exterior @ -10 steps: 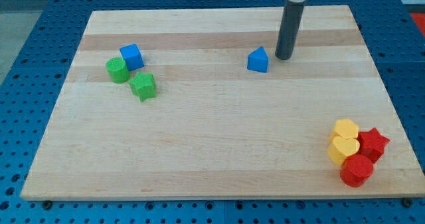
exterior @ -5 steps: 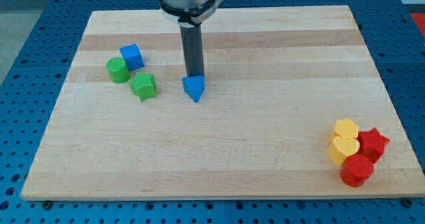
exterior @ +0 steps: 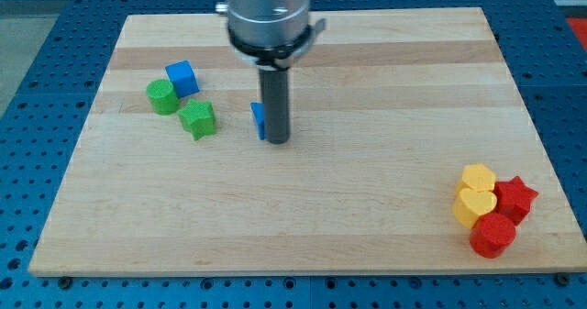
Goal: Form a group with green and blue blocks at the top left
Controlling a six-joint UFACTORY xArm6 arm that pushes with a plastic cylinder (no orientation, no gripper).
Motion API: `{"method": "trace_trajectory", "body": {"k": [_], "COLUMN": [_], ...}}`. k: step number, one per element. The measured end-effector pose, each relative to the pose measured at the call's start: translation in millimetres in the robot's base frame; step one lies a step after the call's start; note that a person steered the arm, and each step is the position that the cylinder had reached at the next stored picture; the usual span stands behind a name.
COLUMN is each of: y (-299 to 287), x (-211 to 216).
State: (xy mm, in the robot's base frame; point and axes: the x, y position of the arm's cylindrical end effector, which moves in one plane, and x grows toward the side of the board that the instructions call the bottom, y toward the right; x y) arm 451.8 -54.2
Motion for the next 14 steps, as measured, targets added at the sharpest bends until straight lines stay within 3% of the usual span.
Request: {"method": "trace_trajectory", "body": {"k": [2, 4, 7, 8, 9, 12, 14], "y": [-87, -111, -82, -106, -147, -147, -139], "x": [-38, -35, 78, 83, 62, -29, -26]}}
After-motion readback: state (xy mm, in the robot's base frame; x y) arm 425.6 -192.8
